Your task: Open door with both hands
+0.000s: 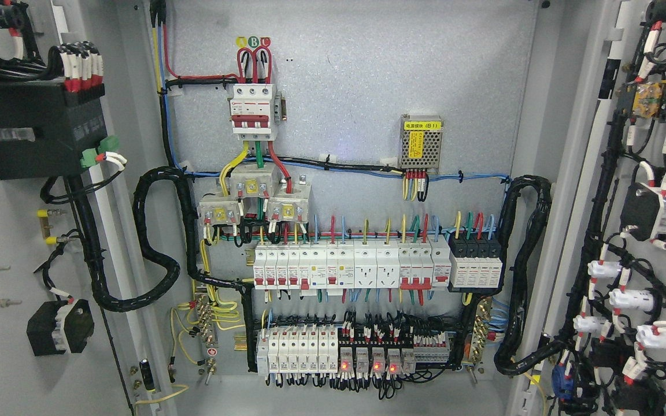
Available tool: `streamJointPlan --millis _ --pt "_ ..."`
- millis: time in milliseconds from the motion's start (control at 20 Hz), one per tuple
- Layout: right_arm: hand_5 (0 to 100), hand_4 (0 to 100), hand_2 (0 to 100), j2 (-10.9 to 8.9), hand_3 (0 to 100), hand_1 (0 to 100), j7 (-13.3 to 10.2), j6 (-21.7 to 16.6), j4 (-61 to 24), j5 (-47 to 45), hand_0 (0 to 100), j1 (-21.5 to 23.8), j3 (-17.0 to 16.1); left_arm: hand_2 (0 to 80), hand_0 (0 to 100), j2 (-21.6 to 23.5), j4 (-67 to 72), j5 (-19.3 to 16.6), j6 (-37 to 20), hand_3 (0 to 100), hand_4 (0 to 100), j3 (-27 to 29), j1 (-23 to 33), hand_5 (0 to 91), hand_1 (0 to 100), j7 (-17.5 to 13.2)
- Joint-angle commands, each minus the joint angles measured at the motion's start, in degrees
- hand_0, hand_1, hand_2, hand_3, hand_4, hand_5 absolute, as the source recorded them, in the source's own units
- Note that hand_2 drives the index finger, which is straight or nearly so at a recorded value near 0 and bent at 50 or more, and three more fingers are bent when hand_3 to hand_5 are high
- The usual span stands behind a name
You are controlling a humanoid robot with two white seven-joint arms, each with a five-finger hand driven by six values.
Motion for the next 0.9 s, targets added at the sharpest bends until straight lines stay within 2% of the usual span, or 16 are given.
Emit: streamJointPlan --millis 0,150,250,401,501,601,751,851 --pt "0 0 0 -1.86 0 0 0.20 -1.96 8.99 0.29 22 3.02 -10.56 2.8 29 1.52 -16.50 0.61 -0.45 3 3 7.07 0.65 0.0 0 -0.02" --pt "0 0 0 -1.77 0 0 0.29 -1.87 10.83 0.12 22 2.84 -13.11 2.8 29 -1.55 -16.94 1.13 -0.36 3 3 7.86 1.35 0.0 0 -0.02" --pt "0 0 0 -1.51 0 0 0.29 -1.96 11.02 0.03 22 2.84 -12.59 2.8 29 -3.83 -18.08 1.75 -0.18 3 3 9.70 1.53 0.0 0 -0.02" --pt "0 0 0 0.95 0 0 0.29 -1.78 11.10 0.29 22 2.84 -12.15 2.8 29 -5.51 -18.44 4.47 -0.01 3 3 12.34 1.97 0.0 0 -0.02" --pt "0 0 0 1.05 0 0 0.29 -1.78 11.02 0.55 22 2.84 -10.23 2.8 29 -5.78 -18.44 6.84 0.17 3 3 13.93 2.23 0.0 0 -0.02" --pt "0 0 0 1.05 0 0 0.29 -1.96 10.58 0.65 22 2.93 -9.95 2.8 29 -6.74 -18.52 8.43 1.13 3 3 14.63 2.15 0.0 0 0.07" --pt "0 0 0 1.05 0 0 0.29 -2.31 10.49 0.65 22 3.63 -10.21 2.7 29 -9.11 -18.52 8.43 2.72 3 3 14.90 2.41 0.0 0 0.33" --pt "0 0 0 1.05 0 0 0.29 -3.97 10.31 0.56 22 5.03 -10.22 2.8 29 -9.55 -18.52 8.43 2.72 3 3 15.94 3.28 0.0 0 0.33"
